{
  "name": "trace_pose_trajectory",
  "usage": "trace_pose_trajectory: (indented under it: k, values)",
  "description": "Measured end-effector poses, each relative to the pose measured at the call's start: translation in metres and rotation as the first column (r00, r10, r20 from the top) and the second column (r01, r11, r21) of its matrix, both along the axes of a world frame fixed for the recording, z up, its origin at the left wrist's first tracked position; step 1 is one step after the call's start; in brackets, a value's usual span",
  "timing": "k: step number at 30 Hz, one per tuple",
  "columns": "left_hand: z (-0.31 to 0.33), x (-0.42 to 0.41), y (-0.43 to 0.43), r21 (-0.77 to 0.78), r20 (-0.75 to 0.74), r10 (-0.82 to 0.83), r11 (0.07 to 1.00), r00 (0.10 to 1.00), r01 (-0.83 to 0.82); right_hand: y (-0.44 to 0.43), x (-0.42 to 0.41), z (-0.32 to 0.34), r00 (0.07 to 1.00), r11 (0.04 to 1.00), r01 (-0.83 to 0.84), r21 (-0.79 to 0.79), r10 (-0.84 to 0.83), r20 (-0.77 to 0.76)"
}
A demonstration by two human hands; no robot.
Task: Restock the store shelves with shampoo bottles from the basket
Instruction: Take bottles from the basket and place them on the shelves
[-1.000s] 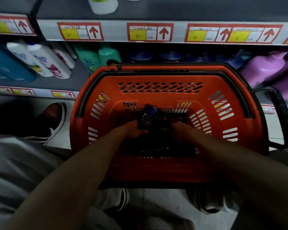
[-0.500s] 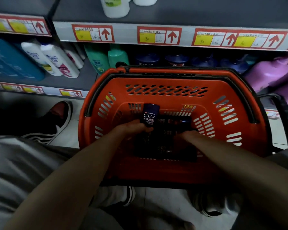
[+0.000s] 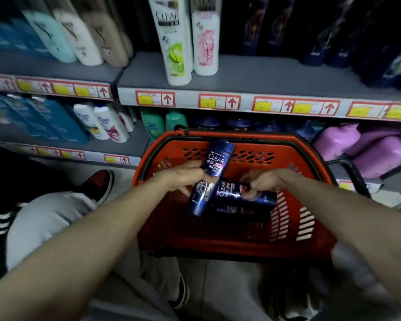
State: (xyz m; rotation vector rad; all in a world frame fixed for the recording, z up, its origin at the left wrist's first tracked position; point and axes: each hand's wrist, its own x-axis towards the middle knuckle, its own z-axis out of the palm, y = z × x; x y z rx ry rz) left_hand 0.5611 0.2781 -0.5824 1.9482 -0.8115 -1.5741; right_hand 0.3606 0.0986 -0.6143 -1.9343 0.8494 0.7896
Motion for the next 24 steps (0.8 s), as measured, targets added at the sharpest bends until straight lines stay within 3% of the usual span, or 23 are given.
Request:
trace_pose_trajectory:
  k: [4,9,15,21,24]
  values:
    - [0.064,-0.008,-0.002,-0.211,0.002,0.020,0.977,1.000,-0.019,-0.013,-0.008,0.070,0.973,0.996,0.087,0.036,-0.093,0.211]
    - [0.110,-0.015,-0.002,-0.428,-0.010,0.083,0.900,0.996,-0.080,-0.006,-0.035,0.118,0.856,0.954,0.240,0.180,-0.296,0.424]
    - [0.128,-0.014,0.005,-0.555,-0.002,0.198,0.815,0.980,-0.166,0.005,-0.044,0.134,0.735,0.894,0.282,0.348,-0.434,0.521]
    - [0.130,-0.008,0.002,-0.567,0.016,0.243,0.801,0.970,-0.191,0.008,-0.024,0.150,0.462,0.745,0.330,0.580,-0.663,0.590]
    - [0.130,-0.009,-0.010,-0.581,0.007,0.285,0.781,0.959,-0.228,0.003,-0.014,0.155,0.360,0.720,0.327,0.612,-0.694,0.624]
